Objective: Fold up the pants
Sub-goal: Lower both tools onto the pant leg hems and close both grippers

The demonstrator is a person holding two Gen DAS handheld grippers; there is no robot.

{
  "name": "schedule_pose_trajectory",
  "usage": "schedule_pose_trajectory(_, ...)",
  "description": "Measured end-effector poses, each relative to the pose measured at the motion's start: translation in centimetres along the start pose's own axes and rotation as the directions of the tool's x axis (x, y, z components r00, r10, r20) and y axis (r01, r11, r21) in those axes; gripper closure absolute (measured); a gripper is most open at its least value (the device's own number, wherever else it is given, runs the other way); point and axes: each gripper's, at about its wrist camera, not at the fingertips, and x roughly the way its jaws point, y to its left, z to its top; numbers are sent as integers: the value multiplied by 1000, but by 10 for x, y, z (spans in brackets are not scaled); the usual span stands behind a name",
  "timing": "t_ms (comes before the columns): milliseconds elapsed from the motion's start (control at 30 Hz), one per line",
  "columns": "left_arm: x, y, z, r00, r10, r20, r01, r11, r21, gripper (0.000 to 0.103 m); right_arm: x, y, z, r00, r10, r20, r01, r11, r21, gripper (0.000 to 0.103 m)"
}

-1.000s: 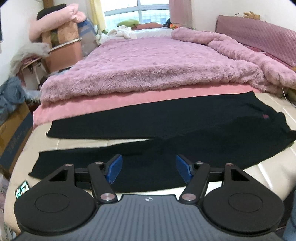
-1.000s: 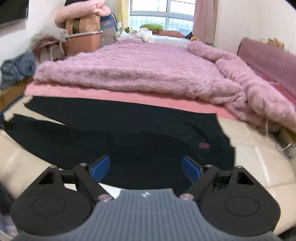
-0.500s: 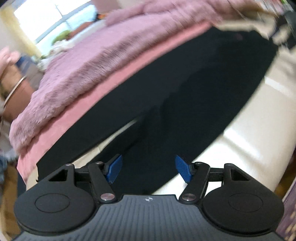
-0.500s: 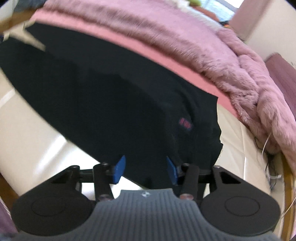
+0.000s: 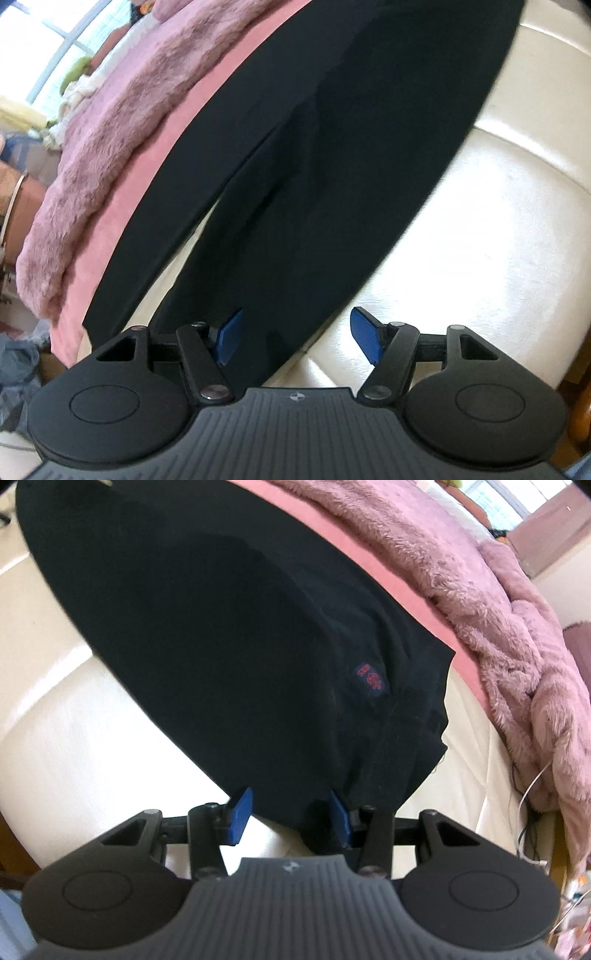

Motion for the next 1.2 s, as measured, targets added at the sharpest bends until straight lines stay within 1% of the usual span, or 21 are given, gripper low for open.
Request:
schedule_pose_trajectory(33,2,2,0,1000,21,-12,-21,1000,-3,34,-1,1,-1,1000,-3,3,3,1000,-6,61)
schedule_pose_trajectory(100,8,6,-3,998,43,-55,-43,999,1,42,-1,2,-2,1000,-4,9,4,1000,-13,61)
schedule_pose_trajectory(200,8,7,-5,997,53,-59,-51,998,21,43,-4,5,-6,1000,-7,6,7,999,-45,61)
schedule_pose_trajectory(267,9,1,-4,996,68,-55,-65,997,43,48,-6,6,-10,1000,-6,-1,6,997,-76,61)
schedule_pose_trajectory(300,11,0,-3,996,71,-60,-68,997,47,55,-7,7,-11,1000,-8,-2,8,995,-95,61)
schedule_pose_trajectory(333,10,-3,-2,996,64,-65,-62,997,35,67,-8,8,-13,1000,-7,-5,7,993,-118,61)
schedule_pose_trajectory(367,11,-2,-1,996,49,-70,-48,999,11,73,-10,9,-15,1000,-7,-7,6,990,-144,61)
schedule_pose_trajectory(400,11,-1,1,996,41,-75,-42,999,-16,83,-11,11,-17,1000,-8,-13,6,985,-174,61)
schedule_pose_trajectory(433,11,-2,1,996,42,-77,-46,998,-39,90,-11,12,-19,1000,-9,-18,5,979,-202,61)
schedule_pose_trajectory(533,13,-1,4,993,71,-90,-81,990,-113,100,-12,16,-26,999,-30,-29,20,957,-289,61)
schedule_pose_trajectory(600,13,3,7,992,78,-97,-94,981,-173,101,-9,18,-28,998,-55,-24,43,940,-338,61)
schedule_pose_trajectory(667,11,8,10,990,101,-97,-120,969,-218,102,-7,20,-29,997,-74,-9,65,926,-372,65)
schedule_pose_trajectory(733,5,13,13,989,118,-93,-139,953,-270,102,-6,22,-29,995,-102,7,96,909,-406,80)
schedule_pose_trajectory(767,2,16,14,988,126,-88,-147,943,-297,102,-6,22,-29,994,-112,11,106,903,-415,85)
schedule_pose_trajectory(800,-2,19,15,988,134,-80,-153,935,-318,102,-7,21,-29,993,-119,18,116,903,-415,96)
schedule_pose_trajectory(833,-5,22,17,987,146,-72,-162,929,-334,102,-9,20,-29,993,-118,27,119,906,-406,102)
schedule_pose_trajectory(933,-15,31,25,980,193,-50,-198,913,-355,102,-19,15,-27,987,-143,73,159,916,-368,103)
schedule_pose_trajectory(1033,-27,46,35,973,231,-27,-223,895,-388,103,-35,5,-19,977,-178,115,206,929,-308,103)
schedule_pose_trajectory(1133,-33,66,47,963,268,-17,-252,877,-409,103,-50,-15,-2,963,-224,153,255,940,-229,103)
schedule_pose_trajectory(1200,-34,81,58,957,289,-12,-268,869,-416,103,-60,-35,15,952,-247,179,275,949,-156,103)
